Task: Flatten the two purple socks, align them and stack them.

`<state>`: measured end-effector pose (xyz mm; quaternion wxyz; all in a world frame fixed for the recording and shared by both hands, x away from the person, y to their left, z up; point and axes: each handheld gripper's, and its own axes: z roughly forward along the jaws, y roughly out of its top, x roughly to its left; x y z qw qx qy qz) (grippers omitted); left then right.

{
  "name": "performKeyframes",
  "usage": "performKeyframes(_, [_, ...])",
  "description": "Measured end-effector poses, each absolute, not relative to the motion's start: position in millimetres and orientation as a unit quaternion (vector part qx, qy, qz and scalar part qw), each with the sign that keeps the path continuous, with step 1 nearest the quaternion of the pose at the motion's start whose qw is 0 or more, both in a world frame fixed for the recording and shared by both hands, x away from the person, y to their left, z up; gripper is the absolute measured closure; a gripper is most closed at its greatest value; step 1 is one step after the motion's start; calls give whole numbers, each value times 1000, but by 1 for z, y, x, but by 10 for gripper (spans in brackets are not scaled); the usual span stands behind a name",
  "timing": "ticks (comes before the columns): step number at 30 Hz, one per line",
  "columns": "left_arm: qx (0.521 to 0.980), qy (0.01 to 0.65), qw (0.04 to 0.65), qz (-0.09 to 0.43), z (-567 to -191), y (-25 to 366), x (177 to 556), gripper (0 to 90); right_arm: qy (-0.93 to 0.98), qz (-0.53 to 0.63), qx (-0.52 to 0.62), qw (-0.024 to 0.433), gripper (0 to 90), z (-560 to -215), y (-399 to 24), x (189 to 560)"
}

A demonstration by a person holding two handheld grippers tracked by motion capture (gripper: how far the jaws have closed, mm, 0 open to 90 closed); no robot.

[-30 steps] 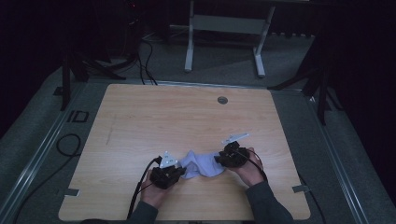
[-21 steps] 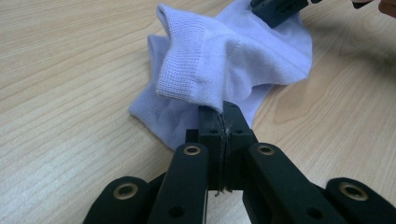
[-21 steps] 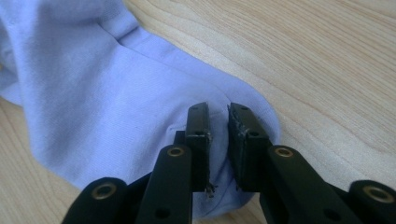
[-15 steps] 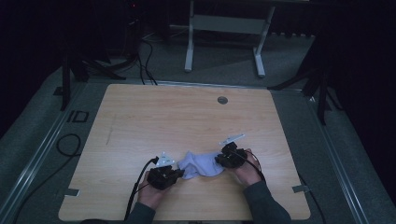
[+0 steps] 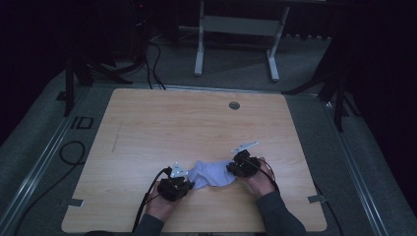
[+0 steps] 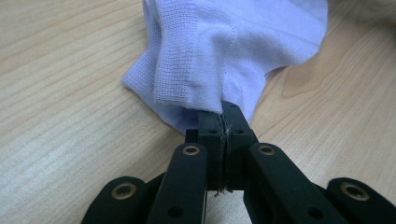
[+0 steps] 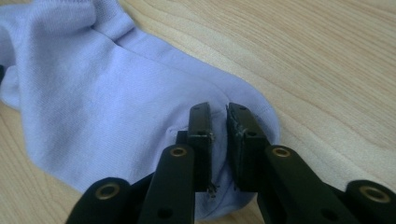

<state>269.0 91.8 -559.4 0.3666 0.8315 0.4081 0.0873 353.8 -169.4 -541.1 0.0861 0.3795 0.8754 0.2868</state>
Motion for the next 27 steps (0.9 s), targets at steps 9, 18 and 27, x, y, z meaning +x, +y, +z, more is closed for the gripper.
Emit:
performKeyframes(9, [830,411,369,83,-560,93,269,886,870,296,377,112,890,-533,-171,349])
performKeyframes(18, [828,413,370,82,-560,93,269,886,863,309,376,133,897,-525,-174,346])
performKeyframes(27, [825,416,373,78,-561,94,270,887,849,323,389,152,898,-515,-185,346])
